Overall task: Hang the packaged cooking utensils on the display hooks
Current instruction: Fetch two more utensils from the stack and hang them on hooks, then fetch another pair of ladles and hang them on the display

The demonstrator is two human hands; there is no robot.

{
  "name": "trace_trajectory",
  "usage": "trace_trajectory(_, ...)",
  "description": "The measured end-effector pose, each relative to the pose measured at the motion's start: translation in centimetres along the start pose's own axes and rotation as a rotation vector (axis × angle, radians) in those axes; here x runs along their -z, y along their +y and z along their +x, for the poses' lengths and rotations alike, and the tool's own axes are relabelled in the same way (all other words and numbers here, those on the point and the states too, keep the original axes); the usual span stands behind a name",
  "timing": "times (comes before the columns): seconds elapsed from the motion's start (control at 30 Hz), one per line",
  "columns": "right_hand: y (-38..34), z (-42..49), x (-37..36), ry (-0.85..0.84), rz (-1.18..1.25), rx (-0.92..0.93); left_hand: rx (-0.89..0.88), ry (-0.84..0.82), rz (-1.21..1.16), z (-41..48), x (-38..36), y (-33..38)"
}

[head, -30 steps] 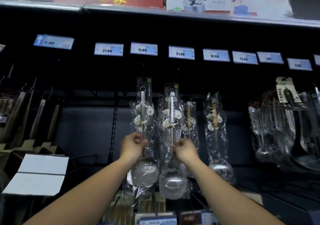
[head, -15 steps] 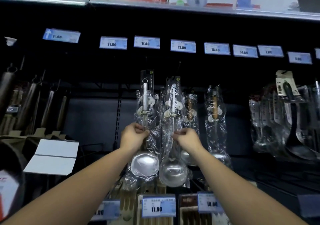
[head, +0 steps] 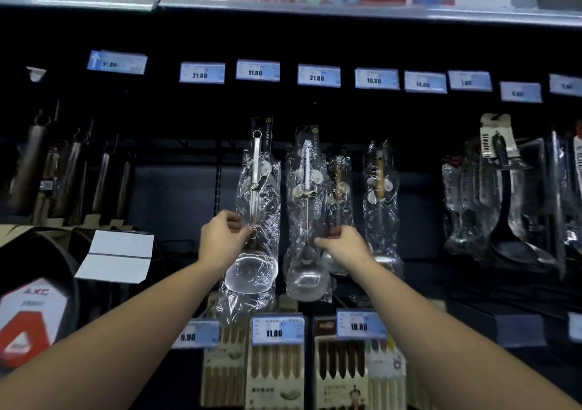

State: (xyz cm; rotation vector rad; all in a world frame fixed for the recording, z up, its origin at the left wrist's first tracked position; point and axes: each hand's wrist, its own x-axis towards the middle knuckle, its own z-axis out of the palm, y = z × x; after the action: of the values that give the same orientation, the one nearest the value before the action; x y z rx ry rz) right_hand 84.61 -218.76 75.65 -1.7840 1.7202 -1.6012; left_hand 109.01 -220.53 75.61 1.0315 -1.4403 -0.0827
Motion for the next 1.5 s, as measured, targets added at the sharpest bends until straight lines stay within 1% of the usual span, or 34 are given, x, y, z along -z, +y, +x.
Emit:
trace_trajectory(0.13,0.5,-2.2,0.2,-0.03,-0.078,0.03,-0.008,-0.035,0.05,-2.6,0.6,0.2)
trace_trajectory(0.27,0.0,-5.5,1.3,-0.053,-0.152,0.061,-0.104,-0.142,0.144,-5.4,1.2,1.3)
trace_trajectory(0.43,-0.9,-11.1,3.8,-0.053,-0.419,0.113,-0.264,-0.313,0.303,-8.6,2.4,3.5)
trace_trajectory(0.57,-0.4,-15.6,5.3,-0.074,-0.578,0.099,-0.317,-0.424,0.349,-11.7,2.8,4.6)
trace_trajectory(0.7,1.2,-21.0,6.8,-0.066,-0.656,0.006,-0.424,-0.555,0.342,-16.5,2.7,5.0)
trace_trajectory(0.77,2.5,-24.0,7.8,-0.086,-0.71,-0.045,-0.444,-0.631,0.329,-19.4,2.3,5.5)
trace_trajectory(0.83,4.0,-27.6,9.5,-0.125,-0.766,-0.136,-0.461,-0.703,0.342,-22.5,1.4,6.0)
trace_trajectory(0.97,8.6,-35.9,14.1,-0.135,-0.818,-0.287,-0.502,-0.839,0.294,-29.7,-1.8,7.4)
trace_trajectory(1.07,12.8,-42.5,18.9,-0.112,-0.863,-0.442,-0.551,-0.939,0.24,-35.8,-4.9,10.2)
trace_trajectory(1.2,17.2,-51.0,27.2,-0.006,-0.873,-0.592,-0.627,-1.046,0.15,-44.2,-9.8,16.1)
trace_trajectory(1.27,19.2,-54.9,31.7,0.028,-0.874,-0.696,-0.674,-1.092,0.105,-48.7,-12.5,19.9)
trace_trajectory(1.43,25.2,-63.8,44.0,0.102,-0.885,-0.878,-0.758,-1.251,0.024,-60.8,-19.7,31.7)
trace_trajectory(1.5,27.1,-67.1,49.0,0.164,-0.883,-0.931,-0.784,-1.312,-0.011,-65.6,-22.6,36.3)
